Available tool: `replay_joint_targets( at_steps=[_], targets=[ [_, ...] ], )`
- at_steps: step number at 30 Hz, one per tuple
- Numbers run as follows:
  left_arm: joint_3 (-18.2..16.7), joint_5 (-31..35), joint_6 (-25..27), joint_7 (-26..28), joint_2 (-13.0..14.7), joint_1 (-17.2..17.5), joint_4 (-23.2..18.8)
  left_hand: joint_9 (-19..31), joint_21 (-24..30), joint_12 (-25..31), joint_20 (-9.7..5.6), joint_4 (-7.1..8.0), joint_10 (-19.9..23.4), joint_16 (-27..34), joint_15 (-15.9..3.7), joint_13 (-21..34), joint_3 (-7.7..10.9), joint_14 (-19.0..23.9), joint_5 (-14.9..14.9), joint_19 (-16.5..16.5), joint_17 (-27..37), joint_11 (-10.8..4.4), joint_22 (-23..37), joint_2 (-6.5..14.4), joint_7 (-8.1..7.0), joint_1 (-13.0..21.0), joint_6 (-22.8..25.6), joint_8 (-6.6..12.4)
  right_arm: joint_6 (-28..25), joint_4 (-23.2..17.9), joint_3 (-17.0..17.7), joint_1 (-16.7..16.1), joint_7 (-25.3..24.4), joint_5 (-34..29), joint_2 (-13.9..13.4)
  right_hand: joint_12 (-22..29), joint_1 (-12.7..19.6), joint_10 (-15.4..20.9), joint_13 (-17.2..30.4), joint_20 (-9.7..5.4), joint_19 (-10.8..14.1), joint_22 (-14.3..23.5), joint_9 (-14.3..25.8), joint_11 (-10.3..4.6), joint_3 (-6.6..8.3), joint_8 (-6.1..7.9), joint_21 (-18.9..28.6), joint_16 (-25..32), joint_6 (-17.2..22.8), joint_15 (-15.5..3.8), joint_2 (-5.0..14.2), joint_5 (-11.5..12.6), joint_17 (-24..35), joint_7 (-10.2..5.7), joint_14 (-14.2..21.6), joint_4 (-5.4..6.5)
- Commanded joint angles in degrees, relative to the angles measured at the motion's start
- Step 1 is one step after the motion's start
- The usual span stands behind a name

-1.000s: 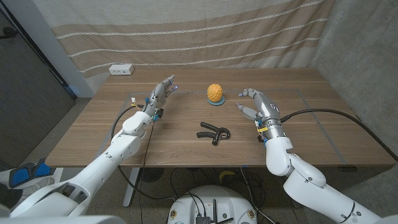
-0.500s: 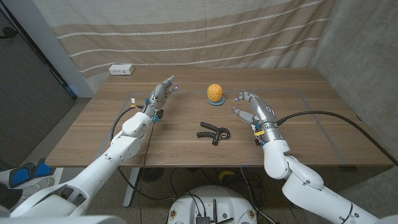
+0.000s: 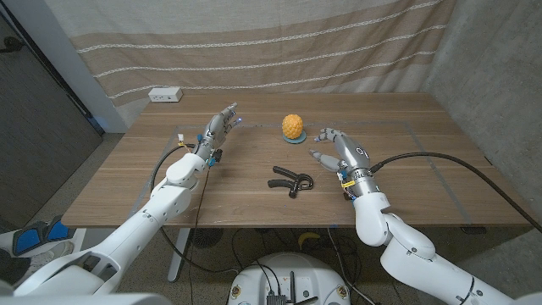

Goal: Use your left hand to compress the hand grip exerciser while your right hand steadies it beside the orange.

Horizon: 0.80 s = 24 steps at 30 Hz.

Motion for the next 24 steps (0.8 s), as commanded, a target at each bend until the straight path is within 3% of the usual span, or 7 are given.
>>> replay_joint_targets(
  at_steps=[1, 24],
  targets=[
    [0.0, -0.1, -0.4, -0.5, -0.1, -0.3, 0.7, 0.2, 0.0, 0.3, 0.22, -0.46, 0.1, 0.3, 0.06, 0.1, 0.11, 0.2, 0.0, 0.5, 0.2, 0.13, 0.1, 0.2, 0.0, -0.5, 0.6, 0.13, -1.1, 1.4, -2.2, 1.5, 1.0, -2.3, 0.9, 0.2, 0.7, 0.2, 0.2, -0.32, 0.2, 0.1, 0.4, -0.23, -0.13, 0.58, 0.0, 0.5, 0.0, -7.74, 0.15, 0.3, 0.3, -0.2, 0.0, 0.03],
    [-0.2, -0.2, -0.5, -0.4, -0.1, -0.2, 0.3, 0.2, -0.4, 0.2, 0.23, -0.76, 0.0, 0.2, 0.0, 0.1, 0.09, 0.1, 0.0, 0.6, 0.2, 0.2, 0.1, 0.2, -0.06, -0.9, 0.6, 0.03, -2.1, 3.2, -5.0, 3.3, 3.6, -4.3, 1.4, 0.4, 1.6, 0.8, 0.8, -0.39, 0.3, 0.1, 1.9, -0.46, -0.9, 2.72, -0.1, 0.9, 0.8, -7.86, 0.1, 0.4, 0.8, -0.3, -0.1, 0.09]
  ],
)
